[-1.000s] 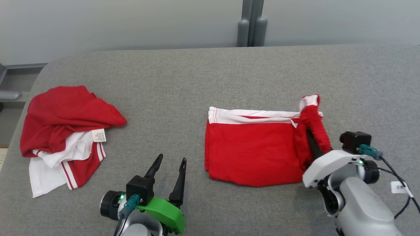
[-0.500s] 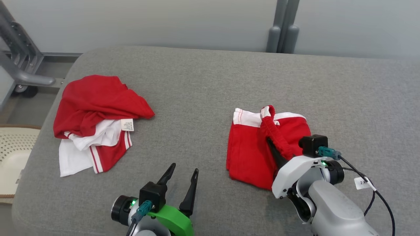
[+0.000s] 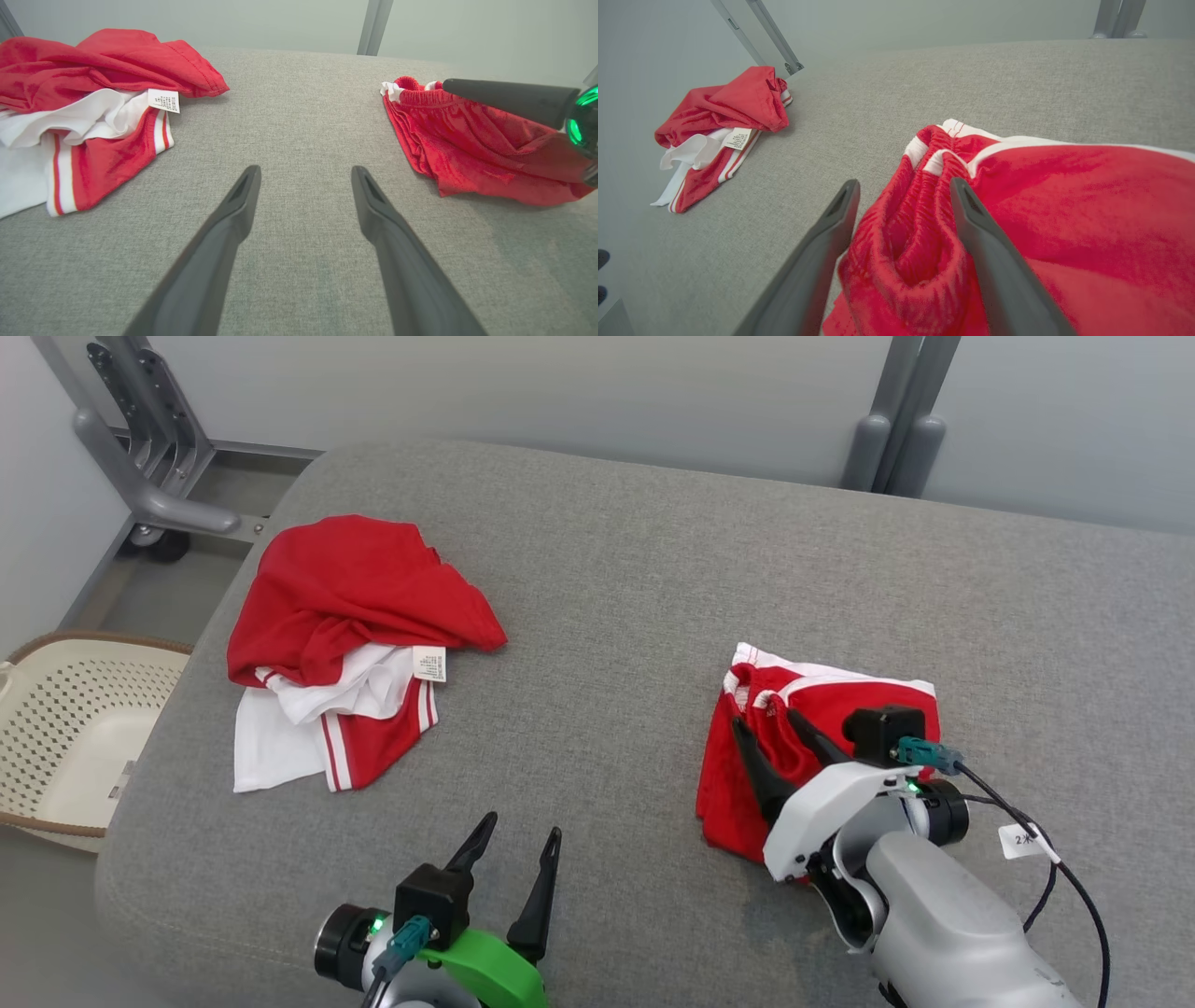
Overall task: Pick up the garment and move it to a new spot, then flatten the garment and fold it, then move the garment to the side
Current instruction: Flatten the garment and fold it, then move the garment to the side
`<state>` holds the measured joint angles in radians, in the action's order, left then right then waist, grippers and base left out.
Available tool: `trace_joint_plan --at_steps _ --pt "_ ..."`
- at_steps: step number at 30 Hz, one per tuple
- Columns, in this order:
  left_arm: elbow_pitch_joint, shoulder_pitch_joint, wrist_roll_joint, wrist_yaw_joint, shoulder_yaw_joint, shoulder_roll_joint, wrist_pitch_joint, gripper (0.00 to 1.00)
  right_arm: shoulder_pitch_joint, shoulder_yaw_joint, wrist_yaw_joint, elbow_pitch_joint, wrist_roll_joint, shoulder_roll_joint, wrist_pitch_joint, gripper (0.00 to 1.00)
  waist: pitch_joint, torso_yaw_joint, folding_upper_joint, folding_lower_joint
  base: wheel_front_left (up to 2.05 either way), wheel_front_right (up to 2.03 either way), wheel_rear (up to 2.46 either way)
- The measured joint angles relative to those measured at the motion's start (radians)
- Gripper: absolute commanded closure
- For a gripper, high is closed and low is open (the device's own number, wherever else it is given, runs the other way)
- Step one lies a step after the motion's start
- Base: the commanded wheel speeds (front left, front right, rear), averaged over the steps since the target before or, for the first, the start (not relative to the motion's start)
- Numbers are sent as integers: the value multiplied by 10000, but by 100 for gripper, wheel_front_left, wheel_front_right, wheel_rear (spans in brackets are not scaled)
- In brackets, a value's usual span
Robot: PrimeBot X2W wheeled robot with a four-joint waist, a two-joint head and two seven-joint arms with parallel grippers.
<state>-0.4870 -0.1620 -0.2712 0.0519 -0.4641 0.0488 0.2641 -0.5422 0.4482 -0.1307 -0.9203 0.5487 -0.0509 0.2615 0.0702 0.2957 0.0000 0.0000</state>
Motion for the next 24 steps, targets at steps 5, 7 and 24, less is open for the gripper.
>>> trace_joint_plan --at_steps 5,7,24 --pt "105 31 0 -38 107 2 0 0 93 -706 -2 1139 15 -6 8 0 -8 -248 0 -1 0 0 0" --pt "207 31 -2 -77 104 2 0 0 360 -1406 -2 1476 -136 -180 12 0 -11 -379 0 0 0 0 0" --pt "395 -36 -96 -96 -13 0 0 0 1129 -3797 0 589 -905 -541 12 0 500 -382 0 0 0 0 0"
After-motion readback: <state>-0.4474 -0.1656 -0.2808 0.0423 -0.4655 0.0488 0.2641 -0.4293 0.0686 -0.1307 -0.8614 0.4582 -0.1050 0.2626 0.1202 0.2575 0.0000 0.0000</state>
